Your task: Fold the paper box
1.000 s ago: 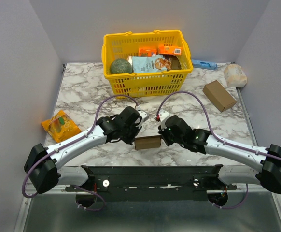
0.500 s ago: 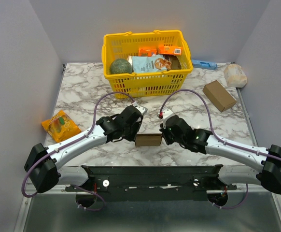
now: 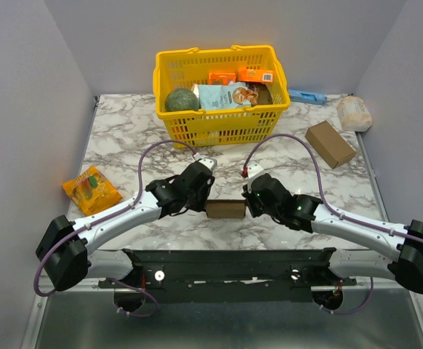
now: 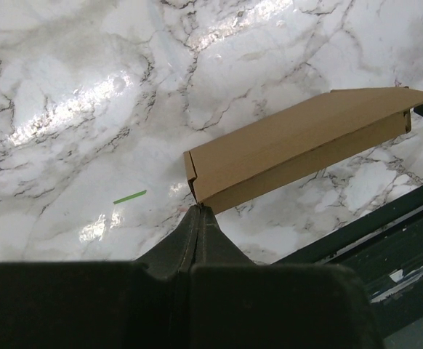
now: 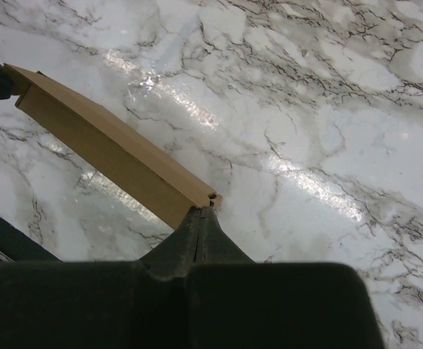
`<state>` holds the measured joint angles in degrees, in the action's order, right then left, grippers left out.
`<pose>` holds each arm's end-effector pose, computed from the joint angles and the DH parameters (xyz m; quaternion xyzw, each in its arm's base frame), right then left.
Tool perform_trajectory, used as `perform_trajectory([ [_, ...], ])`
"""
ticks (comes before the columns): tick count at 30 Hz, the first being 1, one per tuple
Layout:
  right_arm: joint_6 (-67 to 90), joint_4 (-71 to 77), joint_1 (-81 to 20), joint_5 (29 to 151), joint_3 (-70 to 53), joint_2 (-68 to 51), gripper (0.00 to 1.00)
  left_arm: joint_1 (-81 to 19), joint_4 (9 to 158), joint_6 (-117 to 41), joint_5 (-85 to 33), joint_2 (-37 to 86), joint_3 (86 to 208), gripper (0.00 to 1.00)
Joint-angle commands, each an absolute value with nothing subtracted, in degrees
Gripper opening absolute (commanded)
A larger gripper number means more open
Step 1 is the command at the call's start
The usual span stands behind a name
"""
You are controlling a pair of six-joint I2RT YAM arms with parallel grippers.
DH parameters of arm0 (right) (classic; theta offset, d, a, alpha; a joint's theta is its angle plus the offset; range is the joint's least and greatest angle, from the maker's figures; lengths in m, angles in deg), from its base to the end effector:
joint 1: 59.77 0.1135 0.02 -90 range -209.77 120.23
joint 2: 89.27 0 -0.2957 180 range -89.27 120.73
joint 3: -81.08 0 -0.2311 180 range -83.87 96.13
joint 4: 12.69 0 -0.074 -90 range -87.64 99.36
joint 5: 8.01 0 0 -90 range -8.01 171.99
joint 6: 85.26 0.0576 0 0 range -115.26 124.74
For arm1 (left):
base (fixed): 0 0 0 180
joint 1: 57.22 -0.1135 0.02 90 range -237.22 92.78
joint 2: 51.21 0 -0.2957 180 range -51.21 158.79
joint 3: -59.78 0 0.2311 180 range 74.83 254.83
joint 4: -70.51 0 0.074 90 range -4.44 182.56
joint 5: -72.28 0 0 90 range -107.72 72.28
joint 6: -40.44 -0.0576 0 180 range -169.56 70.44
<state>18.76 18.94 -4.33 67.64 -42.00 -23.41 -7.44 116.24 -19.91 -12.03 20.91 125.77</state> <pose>0.1399 0.1780 0.2630 -0.2699 0.8615 0.1431 0.4056 0.1594 -0.1796 0.2670 0.1490 0.9323 -0.1724 0.2810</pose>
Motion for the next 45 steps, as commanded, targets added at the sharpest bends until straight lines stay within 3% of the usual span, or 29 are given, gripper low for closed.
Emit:
perform_trajectory([
  [1, 20.2, 16.3, -3.5, 68.3, -42.8, -24.3, 0.00, -6.6, 109.8, -16.9, -11.7, 19.4, 124.5, 0.00],
  [45, 24.2, 17.8, -3.4, 69.6, -41.6, -24.5, 0.00, -3.0, 111.9, -17.7, -9.6, 21.9, 121.5, 0.00],
])
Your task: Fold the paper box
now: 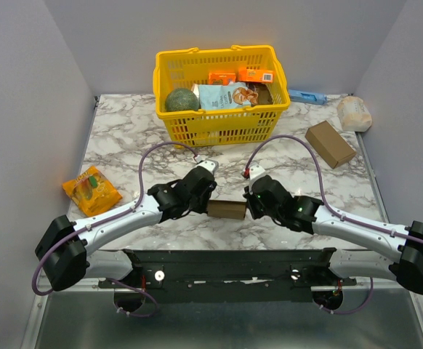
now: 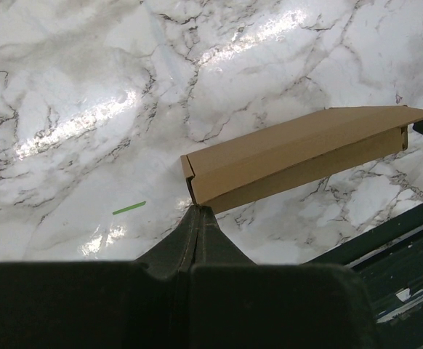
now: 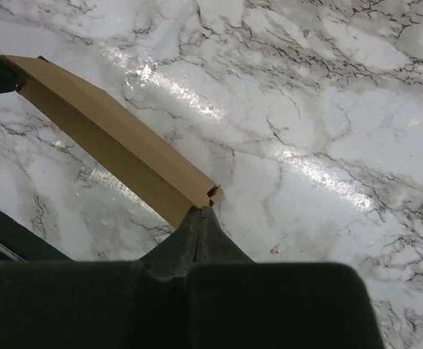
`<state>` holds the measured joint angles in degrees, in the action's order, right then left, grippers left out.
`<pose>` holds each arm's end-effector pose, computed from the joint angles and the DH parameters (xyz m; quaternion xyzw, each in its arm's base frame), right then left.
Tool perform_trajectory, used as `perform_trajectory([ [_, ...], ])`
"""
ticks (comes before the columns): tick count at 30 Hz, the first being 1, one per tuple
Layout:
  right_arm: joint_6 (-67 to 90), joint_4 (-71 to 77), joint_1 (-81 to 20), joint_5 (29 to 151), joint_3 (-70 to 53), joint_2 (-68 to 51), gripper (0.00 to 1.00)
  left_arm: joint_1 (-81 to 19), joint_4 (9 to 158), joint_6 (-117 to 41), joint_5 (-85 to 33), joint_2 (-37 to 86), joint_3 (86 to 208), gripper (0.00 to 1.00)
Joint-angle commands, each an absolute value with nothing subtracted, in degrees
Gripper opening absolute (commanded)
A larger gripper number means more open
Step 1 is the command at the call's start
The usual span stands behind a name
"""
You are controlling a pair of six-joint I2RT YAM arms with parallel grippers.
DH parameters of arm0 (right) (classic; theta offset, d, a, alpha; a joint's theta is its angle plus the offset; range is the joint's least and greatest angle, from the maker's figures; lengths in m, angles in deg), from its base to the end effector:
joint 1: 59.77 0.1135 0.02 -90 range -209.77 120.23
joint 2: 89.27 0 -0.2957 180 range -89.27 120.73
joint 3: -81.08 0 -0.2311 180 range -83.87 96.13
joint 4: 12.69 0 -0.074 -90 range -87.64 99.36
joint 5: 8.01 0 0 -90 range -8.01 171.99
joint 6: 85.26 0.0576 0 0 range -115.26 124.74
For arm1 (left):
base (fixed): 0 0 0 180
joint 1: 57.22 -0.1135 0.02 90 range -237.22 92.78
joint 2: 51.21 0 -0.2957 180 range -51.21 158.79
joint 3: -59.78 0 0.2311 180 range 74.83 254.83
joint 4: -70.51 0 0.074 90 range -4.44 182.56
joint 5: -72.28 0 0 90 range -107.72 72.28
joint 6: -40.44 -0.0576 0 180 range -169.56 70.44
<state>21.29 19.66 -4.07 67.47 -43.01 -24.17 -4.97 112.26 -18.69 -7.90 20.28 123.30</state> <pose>0.1363 0.1742 0.2588 -0.2542 0.8697 0.1469 0.3968 0.1544 -0.1834 0.2621 0.1446 0.9246 -0.1675 0.3100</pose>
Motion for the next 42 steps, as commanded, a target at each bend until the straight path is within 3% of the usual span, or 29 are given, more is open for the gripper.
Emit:
perform_trajectory([
  [1, 24.9, 18.0, -3.5, 69.6, -41.5, -24.5, 0.01, -2.9, 111.9, -17.6, -9.5, 21.8, 121.5, 0.00],
  [42, 41.0, 19.6, -3.5, 69.1, -34.7, -19.0, 0.00, 1.8, 107.6, -17.7, -9.5, 23.2, 120.4, 0.00],
])
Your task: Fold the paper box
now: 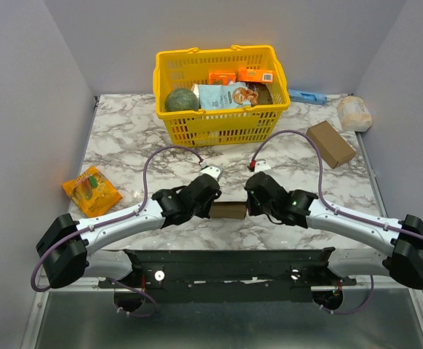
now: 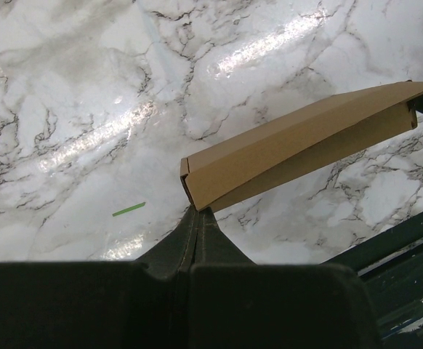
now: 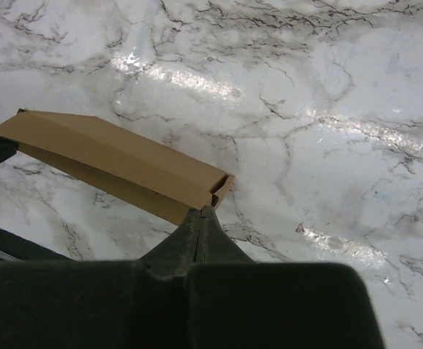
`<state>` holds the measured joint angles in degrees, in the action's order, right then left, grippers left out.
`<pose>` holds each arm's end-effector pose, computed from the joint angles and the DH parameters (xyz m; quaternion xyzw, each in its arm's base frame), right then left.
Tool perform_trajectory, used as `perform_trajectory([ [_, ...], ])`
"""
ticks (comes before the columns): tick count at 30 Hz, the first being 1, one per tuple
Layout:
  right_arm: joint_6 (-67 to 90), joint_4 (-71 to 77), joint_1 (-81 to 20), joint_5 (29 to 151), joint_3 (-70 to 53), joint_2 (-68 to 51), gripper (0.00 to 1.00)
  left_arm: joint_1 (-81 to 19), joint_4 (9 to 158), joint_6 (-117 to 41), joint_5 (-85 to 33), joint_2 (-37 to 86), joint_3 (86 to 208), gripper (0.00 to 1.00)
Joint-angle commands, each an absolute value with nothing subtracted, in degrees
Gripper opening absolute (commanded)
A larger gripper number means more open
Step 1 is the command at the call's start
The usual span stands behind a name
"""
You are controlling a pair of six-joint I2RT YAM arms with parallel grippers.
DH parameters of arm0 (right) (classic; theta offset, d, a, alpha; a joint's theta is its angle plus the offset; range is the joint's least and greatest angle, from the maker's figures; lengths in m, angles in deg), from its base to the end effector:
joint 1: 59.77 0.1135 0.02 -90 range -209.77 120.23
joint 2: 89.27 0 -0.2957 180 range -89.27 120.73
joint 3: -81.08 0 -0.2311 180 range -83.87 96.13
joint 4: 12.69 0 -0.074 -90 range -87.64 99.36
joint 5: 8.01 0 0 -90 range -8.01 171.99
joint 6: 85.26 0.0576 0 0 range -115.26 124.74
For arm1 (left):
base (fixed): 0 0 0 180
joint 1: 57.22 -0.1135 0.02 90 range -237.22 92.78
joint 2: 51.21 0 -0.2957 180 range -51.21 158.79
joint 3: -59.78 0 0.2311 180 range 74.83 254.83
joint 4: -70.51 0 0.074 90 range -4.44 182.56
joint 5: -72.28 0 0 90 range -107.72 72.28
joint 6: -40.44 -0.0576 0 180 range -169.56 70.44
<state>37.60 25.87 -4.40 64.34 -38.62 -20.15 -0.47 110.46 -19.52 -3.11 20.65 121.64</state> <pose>0.1452 0.1795 0.2595 -0.1250 0.9138 0.1474 0.3573 0.1432 -0.1919 0.2551 0.1729 0.9168 -0.1465 0.3289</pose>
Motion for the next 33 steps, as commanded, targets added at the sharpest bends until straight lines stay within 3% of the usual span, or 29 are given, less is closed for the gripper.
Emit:
perform_trajectory([
  [1, 41.1, 19.8, -3.6, 69.0, -34.1, -18.8, 0.00, 2.0, 107.6, -17.7, -9.5, 23.5, 120.3, 0.00],
  [33, 42.6, 22.2, -3.5, 71.4, -29.8, -15.4, 0.00, 5.2, 110.2, -18.4, -4.7, 25.1, 122.4, 0.00],
])
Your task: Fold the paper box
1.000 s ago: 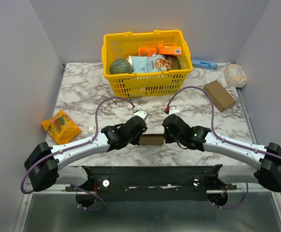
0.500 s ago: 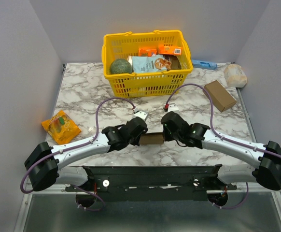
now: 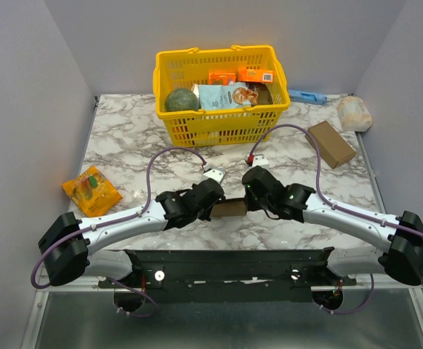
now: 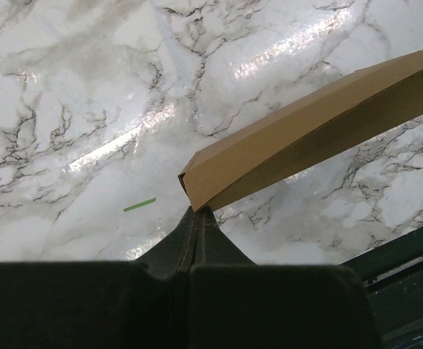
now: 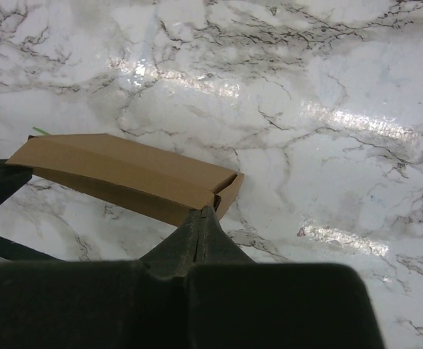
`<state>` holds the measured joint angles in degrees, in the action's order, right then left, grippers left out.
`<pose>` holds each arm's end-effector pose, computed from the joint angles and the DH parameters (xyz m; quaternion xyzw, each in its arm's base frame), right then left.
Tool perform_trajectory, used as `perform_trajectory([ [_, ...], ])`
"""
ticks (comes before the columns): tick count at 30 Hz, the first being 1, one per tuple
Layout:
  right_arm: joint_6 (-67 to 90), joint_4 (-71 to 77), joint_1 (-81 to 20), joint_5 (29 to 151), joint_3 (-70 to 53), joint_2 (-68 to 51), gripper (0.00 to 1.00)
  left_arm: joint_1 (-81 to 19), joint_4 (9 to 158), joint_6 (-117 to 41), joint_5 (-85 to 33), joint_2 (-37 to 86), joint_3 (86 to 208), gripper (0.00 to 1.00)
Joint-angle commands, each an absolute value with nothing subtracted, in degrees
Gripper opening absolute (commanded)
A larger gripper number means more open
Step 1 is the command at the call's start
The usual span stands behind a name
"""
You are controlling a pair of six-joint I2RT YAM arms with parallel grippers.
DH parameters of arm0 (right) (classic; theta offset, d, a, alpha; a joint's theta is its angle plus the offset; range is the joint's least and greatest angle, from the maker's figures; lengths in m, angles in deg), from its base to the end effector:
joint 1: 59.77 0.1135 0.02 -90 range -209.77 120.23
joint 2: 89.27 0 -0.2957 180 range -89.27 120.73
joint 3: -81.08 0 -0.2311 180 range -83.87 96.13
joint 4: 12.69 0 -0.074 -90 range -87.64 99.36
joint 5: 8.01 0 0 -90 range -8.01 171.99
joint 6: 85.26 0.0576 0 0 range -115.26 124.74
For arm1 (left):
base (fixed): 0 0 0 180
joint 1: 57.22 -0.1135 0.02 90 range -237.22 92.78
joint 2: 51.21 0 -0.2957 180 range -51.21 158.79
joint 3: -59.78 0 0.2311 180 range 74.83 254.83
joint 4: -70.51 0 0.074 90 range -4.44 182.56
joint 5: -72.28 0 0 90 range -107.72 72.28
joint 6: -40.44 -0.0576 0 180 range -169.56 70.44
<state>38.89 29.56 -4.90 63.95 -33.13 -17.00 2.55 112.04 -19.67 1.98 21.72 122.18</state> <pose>0.1553 0.1897 0.2723 -0.1119 0.9191 0.1394 0.3511 0.1372 -0.1969 0.2528 0.1865 0.9146 -0.1111 0.3412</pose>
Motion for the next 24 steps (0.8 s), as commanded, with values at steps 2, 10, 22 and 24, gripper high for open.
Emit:
perform_trajectory([
  [2, 42.7, 22.2, -3.5, 71.3, -30.0, -15.4, 0.00, 5.4, 110.3, -18.2, -4.5, 25.3, 122.6, 0.00],
  [10, 43.5, 21.5, -3.5, 71.6, -30.7, -15.0, 0.00, 5.5, 110.2, -18.4, -4.3, 25.3, 122.9, 0.00],
  [22, 43.7, 21.4, -3.5, 72.7, -30.8, -13.9, 0.00, 5.6, 110.7, -18.6, -3.8, 25.1, 123.3, 0.00],
  [24, 43.7, 21.3, -3.6, 72.7, -31.5, -14.2, 0.01, 5.6, 110.9, -18.8, -3.8, 25.0, 123.3, 0.00],
])
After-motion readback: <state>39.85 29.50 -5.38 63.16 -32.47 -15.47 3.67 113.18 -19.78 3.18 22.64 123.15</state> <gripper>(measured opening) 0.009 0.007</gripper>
